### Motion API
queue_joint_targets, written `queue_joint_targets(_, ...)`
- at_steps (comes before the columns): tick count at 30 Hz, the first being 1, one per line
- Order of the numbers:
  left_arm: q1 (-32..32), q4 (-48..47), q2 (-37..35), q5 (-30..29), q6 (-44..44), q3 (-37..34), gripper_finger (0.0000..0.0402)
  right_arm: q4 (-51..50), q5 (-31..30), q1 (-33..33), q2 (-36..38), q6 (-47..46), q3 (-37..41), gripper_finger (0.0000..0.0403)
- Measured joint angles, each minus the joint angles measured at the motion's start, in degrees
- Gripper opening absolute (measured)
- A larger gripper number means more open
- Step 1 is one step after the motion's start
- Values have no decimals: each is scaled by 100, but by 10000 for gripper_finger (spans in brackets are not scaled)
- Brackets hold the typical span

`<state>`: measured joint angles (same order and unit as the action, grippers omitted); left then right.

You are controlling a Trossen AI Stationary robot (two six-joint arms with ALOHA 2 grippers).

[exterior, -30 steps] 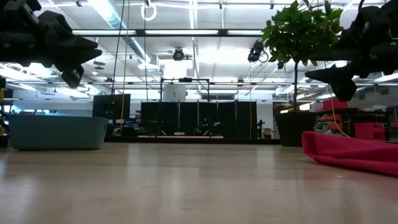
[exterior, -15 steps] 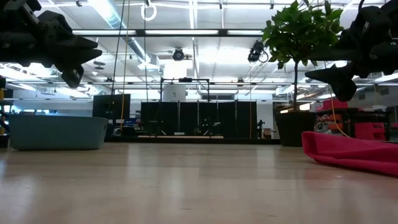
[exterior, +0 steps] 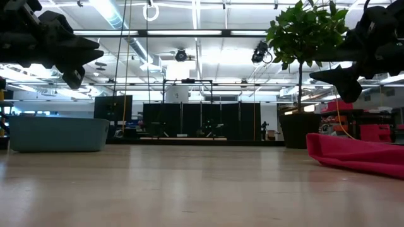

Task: Pick and placing Produce into tupperware
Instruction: Return to Home Position

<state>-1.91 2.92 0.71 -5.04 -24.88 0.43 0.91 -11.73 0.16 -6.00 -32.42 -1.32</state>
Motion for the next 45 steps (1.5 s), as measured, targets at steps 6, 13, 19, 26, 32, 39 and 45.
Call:
queue_joint_targets(6,0,0,0,0,0,0,87,0,0,0,0,0,0,220)
queue_joint_targets(13,0,0,0,0,0,0,80,0,0,0,0,-1,0,220)
queue_joint_targets(19,0,0,0,0,0,0,88,0,0,1,-2,0,0,220)
queue_joint_targets(26,0,0,1,0,0,0,89,0,0,2,-2,0,0,220)
queue_joint_targets(32,0,0,0,0,0,-2,81,0,0,0,-2,0,0,220)
queue_joint_targets(39,0,2,0,0,0,-2,86,0,0,1,-2,0,0,220)
queue_joint_targets(45,1,1,0,0,0,-2,91,0,0,0,-2,0,0,220)
